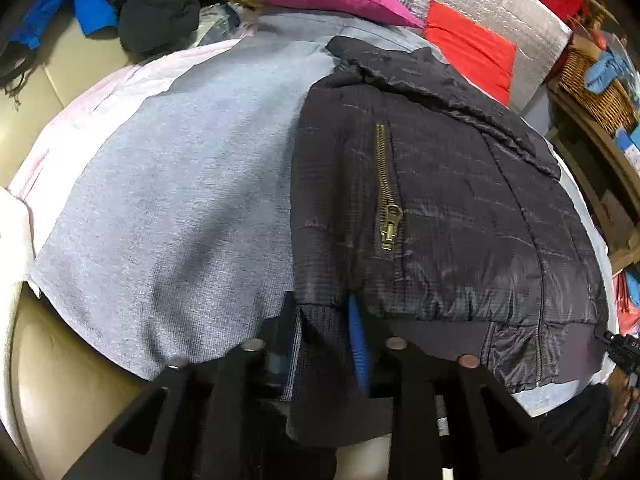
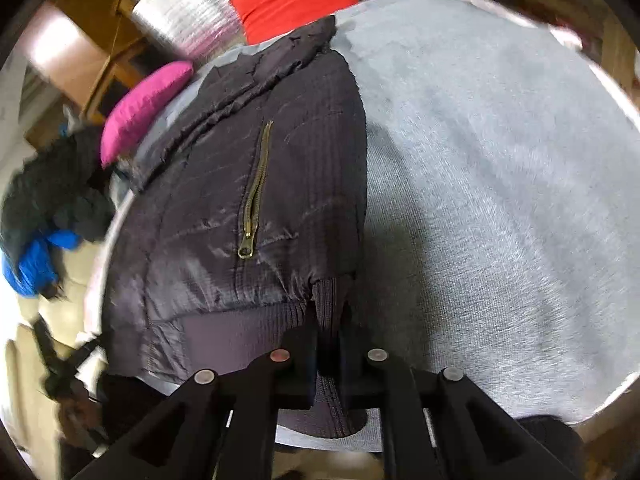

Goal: Fold large clothes

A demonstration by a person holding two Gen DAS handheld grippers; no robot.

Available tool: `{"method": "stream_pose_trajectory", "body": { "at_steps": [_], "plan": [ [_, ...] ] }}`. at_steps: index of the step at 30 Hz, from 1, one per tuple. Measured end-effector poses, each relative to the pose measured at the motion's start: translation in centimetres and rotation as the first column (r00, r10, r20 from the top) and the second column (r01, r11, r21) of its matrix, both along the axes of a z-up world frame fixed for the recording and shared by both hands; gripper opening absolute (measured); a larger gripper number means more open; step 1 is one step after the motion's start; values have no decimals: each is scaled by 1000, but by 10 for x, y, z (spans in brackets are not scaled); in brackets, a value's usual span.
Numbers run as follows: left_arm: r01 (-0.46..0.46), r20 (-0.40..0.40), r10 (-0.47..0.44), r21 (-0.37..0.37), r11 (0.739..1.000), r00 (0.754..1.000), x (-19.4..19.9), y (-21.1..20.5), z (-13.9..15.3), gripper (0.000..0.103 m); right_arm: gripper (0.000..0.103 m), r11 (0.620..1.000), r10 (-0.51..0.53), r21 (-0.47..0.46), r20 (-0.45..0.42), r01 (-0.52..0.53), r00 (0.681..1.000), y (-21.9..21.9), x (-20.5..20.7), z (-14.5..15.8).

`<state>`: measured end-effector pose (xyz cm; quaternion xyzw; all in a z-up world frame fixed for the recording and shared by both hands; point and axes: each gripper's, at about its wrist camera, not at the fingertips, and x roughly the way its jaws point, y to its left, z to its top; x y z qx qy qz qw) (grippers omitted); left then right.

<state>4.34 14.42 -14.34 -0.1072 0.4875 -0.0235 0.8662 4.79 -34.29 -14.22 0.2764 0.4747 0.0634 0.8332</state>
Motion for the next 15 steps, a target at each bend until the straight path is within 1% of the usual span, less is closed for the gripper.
{"method": "stream_pose_trajectory", "body": {
  "at_steps": [1, 2, 3, 4, 6, 7, 9, 11, 12, 13, 14, 15],
  "plan": [
    [-23, -9, 23, 1, 1000, 1000, 2, 5, 4, 49, 21, 999, -14, 34, -10, 14, 1000, -7, 3, -2],
    [-45, -1, 45, 1, 999, 999, 1, 10, 8, 62, 34, 999, -29, 41, -13, 30, 999, -9, 3, -2],
    [-84, 25, 84, 4, 996, 996, 0, 19, 15, 70, 59, 998, -56, 35, -11, 56, 998, -16, 2, 0],
    [-126, 57, 125, 17, 992, 991, 1, 27, 24, 72, 74, 995, -95, 20, -5, 95, 995, -23, -1, 3],
    [-179, 94, 174, 46, 983, 980, 7, 38, 38, 72, 74, 987, -159, 0, 22, 159, 987, -38, -7, 12],
    [-198, 117, 190, 63, 978, 975, 17, 42, 47, 72, 74, 982, -188, -10, 31, 188, 982, -46, -7, 17],
    [-191, 150, 176, 95, 977, 973, 39, 38, 60, 72, 74, 974, -225, -18, 79, 227, 971, -59, 3, 35],
    [-160, 189, 135, 123, 980, 973, 66, 22, 73, 72, 74, 981, -195, 8, 126, 195, 973, -56, 24, 53],
    [-137, 219, 104, 141, 980, 970, 82, 9, 81, 72, 74, 987, -158, 26, 155, 156, 975, -49, 41, 64],
    [-121, 233, 80, 167, 978, 969, 95, -4, 85, 72, 74, 993, -114, 39, 190, 108, 975, -38, 63, 76],
    [-103, 243, 52, 202, 974, 969, 114, -21, 90, 73, 74, 996, -86, 42, 204, 79, 975, -29, 77, 82],
    [-78, 249, 21, 220, 972, 968, 134, -38, 93, 73, 74, 999, -45, 38, 221, 38, 974, -15, 102, 91]
  ]
}}
